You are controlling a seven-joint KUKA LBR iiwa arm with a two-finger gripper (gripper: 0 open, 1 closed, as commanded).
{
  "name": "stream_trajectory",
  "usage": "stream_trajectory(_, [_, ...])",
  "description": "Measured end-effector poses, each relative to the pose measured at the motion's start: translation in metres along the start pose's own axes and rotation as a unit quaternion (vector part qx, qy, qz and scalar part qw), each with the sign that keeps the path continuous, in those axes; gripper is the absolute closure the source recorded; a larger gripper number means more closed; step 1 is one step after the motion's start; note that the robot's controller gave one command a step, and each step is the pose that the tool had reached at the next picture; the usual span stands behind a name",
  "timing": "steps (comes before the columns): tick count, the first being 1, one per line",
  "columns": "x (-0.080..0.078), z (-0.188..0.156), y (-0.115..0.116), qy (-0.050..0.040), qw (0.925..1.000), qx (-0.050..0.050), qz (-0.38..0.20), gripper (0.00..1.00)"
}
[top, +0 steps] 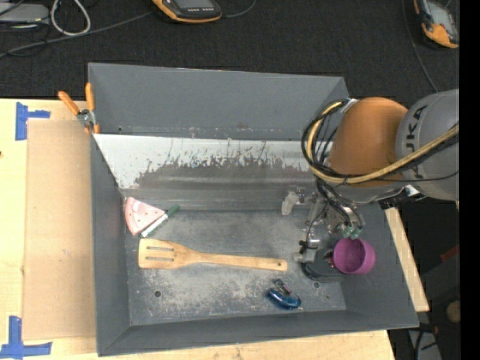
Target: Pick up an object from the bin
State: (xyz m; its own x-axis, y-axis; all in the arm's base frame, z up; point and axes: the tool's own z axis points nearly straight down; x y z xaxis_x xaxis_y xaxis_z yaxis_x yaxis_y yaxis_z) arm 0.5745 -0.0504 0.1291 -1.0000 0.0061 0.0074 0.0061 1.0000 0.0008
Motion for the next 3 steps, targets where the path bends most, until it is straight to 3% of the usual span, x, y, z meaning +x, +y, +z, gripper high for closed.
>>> stream_trajectory(1, [-0.002, -0.003, 0.001, -0.0032, 1.0000, 0.000, -0.001, 0.00])
stream_trajectory(2, [0.022, 0.064, 0.071, 0.0014, 0.9998, -0.002, 0.020, 0.00])
stream_trajectory(3, [0.032, 0.032, 0.077, -0.0064, 0.9984, 0.001, 0.056, 0.00])
